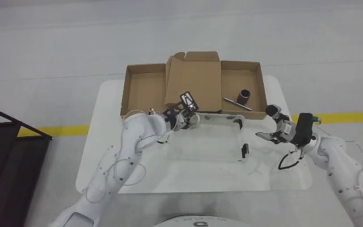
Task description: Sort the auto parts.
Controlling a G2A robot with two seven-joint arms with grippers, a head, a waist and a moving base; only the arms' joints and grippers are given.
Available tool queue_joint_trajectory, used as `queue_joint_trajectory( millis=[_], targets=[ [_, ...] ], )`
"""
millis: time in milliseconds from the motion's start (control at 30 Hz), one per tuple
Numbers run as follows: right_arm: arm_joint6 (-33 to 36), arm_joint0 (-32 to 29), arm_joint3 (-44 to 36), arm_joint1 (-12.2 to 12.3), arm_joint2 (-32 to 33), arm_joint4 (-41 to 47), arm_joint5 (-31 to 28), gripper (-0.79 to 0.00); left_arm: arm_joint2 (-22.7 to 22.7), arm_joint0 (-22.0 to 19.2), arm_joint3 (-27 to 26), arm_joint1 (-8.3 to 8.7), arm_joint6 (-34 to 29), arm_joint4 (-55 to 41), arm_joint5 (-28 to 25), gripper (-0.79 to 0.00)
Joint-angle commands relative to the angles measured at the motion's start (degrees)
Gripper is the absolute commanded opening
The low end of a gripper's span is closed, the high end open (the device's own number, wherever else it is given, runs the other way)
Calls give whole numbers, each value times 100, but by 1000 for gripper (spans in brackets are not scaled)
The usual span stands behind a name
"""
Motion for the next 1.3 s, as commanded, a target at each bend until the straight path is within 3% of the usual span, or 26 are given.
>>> queue_joint_trajectory(
  millis=[0,233,533,733,1000,1033,1100,1133,1200,1233,1267],
  targets=[
    [0,0,0,0,0,0,0,0,-337,426,-278,83,288,59,-28,-785],
    [0,0,0,0,0,0,0,0,-1111,1257,-464,243,1459,108,51,-785],
    [0,0,0,0,0,0,0,0,-2108,1529,666,318,2975,-724,494,-785],
    [0,0,0,0,0,0,0,0,-2513,1210,1580,373,3163,-1281,161,-785],
    [0,0,0,0,0,0,0,0,-2619,741,2041,424,3024,-1459,-131,-785],
    [0,0,0,0,0,0,0,0,-2620,693,2092,428,3004,-1473,-142,-723],
    [0,0,0,0,0,0,0,0,-2625,603,2200,434,2964,-1488,-101,-496],
    [0,0,0,0,0,0,0,0,-2624,564,2239,437,2944,-1462,-43,-434],
    [0,0,0,0,0,0,0,0,-2609,496,2318,438,2922,-1488,11,-74],
    [0,0,0,0,0,0,0,0,-2607,466,2353,439,2916,-1520,15,0],
    [0,0,0,0,0,0,0,0,-2605,445,2376,442,2909,-1546,8,0]
  ],
)
